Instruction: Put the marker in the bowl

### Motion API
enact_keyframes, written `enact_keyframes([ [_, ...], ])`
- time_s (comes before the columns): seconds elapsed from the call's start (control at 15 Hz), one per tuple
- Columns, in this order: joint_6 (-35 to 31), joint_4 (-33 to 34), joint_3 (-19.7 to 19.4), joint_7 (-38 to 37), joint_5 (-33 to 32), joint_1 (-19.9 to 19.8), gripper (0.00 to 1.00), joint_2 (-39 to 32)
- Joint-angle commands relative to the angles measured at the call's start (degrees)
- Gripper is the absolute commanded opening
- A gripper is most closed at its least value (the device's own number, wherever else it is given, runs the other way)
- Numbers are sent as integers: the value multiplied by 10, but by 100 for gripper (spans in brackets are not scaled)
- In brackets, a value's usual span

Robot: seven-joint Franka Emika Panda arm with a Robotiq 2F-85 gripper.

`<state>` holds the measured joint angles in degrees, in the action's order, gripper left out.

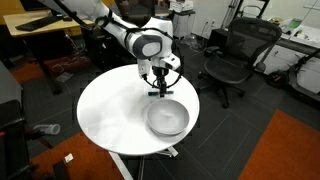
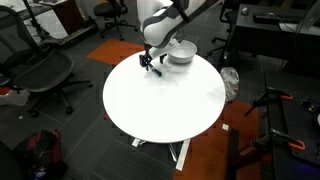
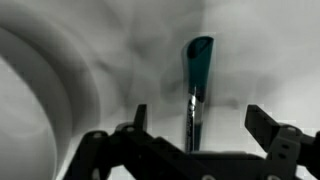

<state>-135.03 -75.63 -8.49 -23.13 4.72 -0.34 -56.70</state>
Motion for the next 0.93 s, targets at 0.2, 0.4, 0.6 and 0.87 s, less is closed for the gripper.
enact_keyframes([
  [0.2, 55, 65, -4, -20, -3, 0, 49, -33],
  [0.4, 63, 77, -4, -20, -3, 0, 25, -39],
  [0.6, 67, 87, -4, -20, -4, 0, 3, -45],
  [0.87, 79, 62, -6, -15, -10, 7, 5, -13],
])
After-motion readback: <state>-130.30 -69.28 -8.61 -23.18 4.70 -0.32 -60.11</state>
